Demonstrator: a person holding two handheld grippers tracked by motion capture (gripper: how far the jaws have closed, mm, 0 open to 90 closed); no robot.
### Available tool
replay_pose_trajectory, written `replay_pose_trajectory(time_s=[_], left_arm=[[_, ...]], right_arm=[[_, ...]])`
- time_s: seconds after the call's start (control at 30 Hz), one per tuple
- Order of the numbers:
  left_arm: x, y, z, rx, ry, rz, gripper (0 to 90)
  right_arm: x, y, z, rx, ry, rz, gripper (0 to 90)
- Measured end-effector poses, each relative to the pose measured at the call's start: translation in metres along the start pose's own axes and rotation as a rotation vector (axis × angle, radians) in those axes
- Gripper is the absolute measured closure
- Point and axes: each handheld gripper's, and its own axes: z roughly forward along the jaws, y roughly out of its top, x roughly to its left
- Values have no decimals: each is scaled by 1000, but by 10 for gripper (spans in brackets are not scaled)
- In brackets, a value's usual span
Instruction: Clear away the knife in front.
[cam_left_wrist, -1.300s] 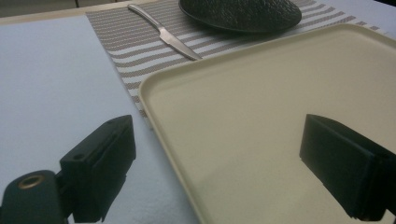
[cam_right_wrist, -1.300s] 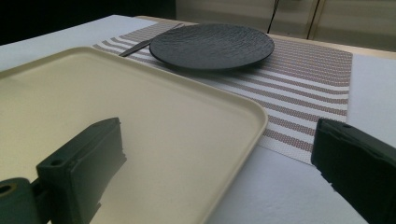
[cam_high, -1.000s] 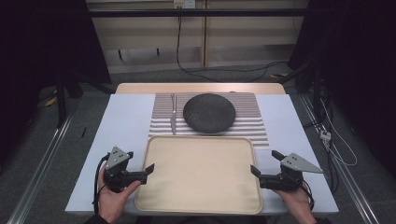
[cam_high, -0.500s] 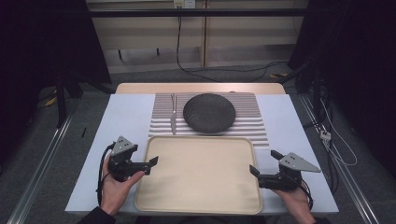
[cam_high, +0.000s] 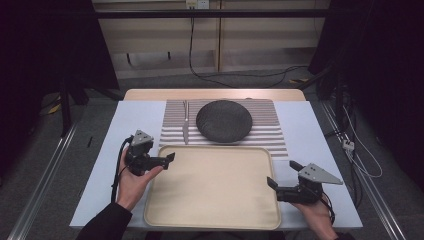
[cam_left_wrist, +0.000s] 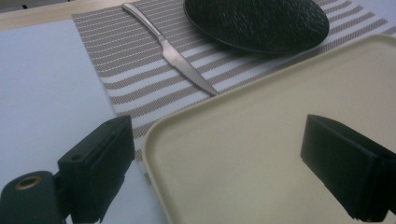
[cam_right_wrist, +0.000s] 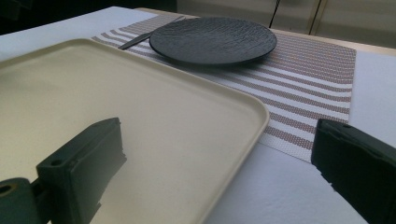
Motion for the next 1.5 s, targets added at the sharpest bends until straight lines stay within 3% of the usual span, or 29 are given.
replay_pose_trajectory(time_s=[0.07, 0.4, 0.53, 0.7, 1.13, 1.33, 1.5], left_arm=[[2, 5, 5, 2, 19, 11, 99], [13, 21, 23, 31, 25, -22, 98], [13, 28, 30, 29, 50, 2, 108], [21, 37, 41, 34, 66, -7, 119], [32, 59, 83, 76, 88, 8, 141], [41, 66, 105, 96, 100, -36, 140], [45, 78, 123, 117, 110, -38, 151]], right_arm=[[0, 0, 0, 1, 2, 0, 25], [1, 1, 1, 4, 8, 0, 24], [1, 1, 2, 6, 12, 3, 24], [0, 1, 3, 7, 13, 7, 24], [-2, -1, 5, 17, 17, 13, 24], [-1, -1, 7, 32, 23, 1, 24], [-1, -1, 7, 31, 22, 5, 24]])
